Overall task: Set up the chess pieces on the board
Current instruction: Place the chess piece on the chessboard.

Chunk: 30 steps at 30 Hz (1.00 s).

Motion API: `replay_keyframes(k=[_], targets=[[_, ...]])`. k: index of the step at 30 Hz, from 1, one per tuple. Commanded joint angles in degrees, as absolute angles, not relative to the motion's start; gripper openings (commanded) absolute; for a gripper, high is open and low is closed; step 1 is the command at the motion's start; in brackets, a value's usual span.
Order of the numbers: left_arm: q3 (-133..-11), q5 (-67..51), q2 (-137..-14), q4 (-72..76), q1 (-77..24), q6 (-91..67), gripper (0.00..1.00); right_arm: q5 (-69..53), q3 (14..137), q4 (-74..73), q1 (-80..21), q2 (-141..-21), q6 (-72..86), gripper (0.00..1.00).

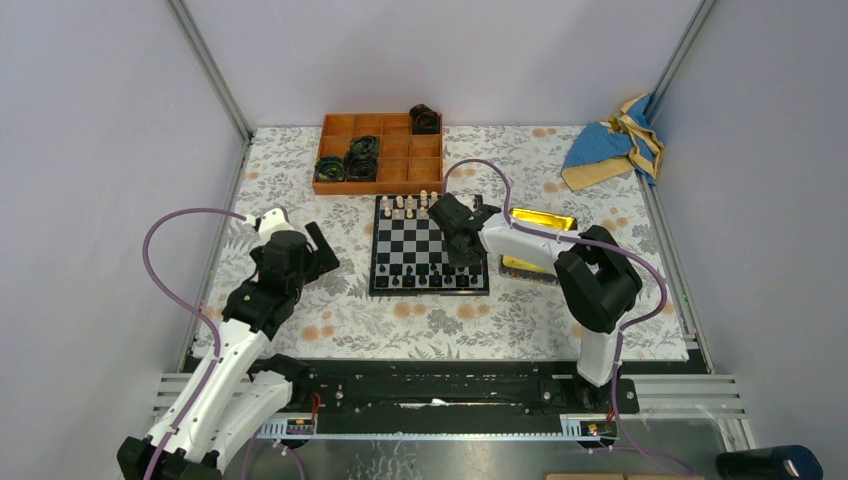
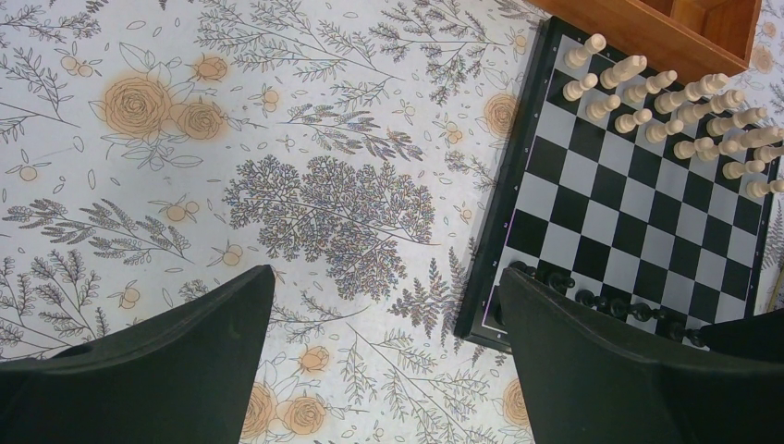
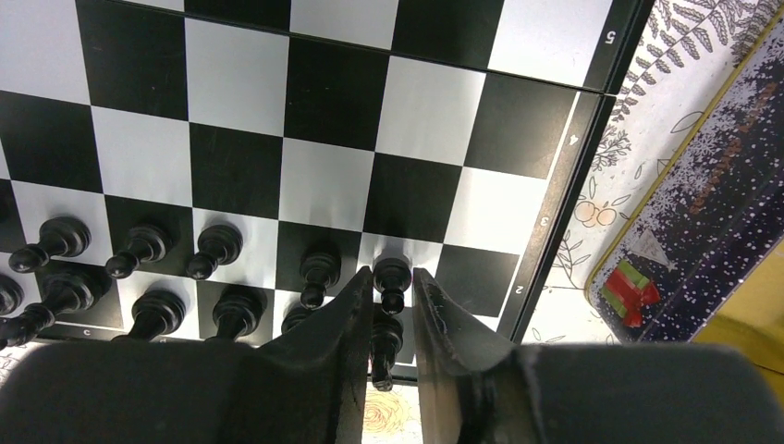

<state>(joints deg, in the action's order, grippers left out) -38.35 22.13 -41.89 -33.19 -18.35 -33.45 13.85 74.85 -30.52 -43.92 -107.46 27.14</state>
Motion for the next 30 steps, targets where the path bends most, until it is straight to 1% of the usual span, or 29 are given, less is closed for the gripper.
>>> replay_keyframes(k=[1, 7, 17, 23, 26, 30], targets=[[-37.68, 23.55, -41.71, -30.73, -18.65, -32.34, 0.99, 13.97, 77.74, -31.41, -44.39, -107.78, 26.30, 0.29], [-37.63, 23.55, -41.59, -30.74, -18.68, -32.34, 0.99, 14.53, 78.52, -31.93, -44.38, -107.16, 26.13, 0.31], [-37.72, 23.47, -41.62, -30.75, -18.72, -32.28, 0.99, 17.56, 81.32, -34.19, -44.42, -103.99, 25.46, 0.32], [-37.80, 23.42, -41.56, -30.72, -18.72, -32.17, 0.99, 23.02, 83.05, -36.44, -44.06, -101.20, 23.82, 0.33], [-37.87, 23.21, -41.81, -30.75, -18.72, -32.08, 0.99, 25.32, 83.42, -38.01, -41.91, -99.91, 22.73, 0.33], [-37.84, 22.66, -41.98, -30.45, -18.72, -31.91, 0.99, 25.92, 80.78, -38.08, -35.91, -97.09, 22.34, 0.33]])
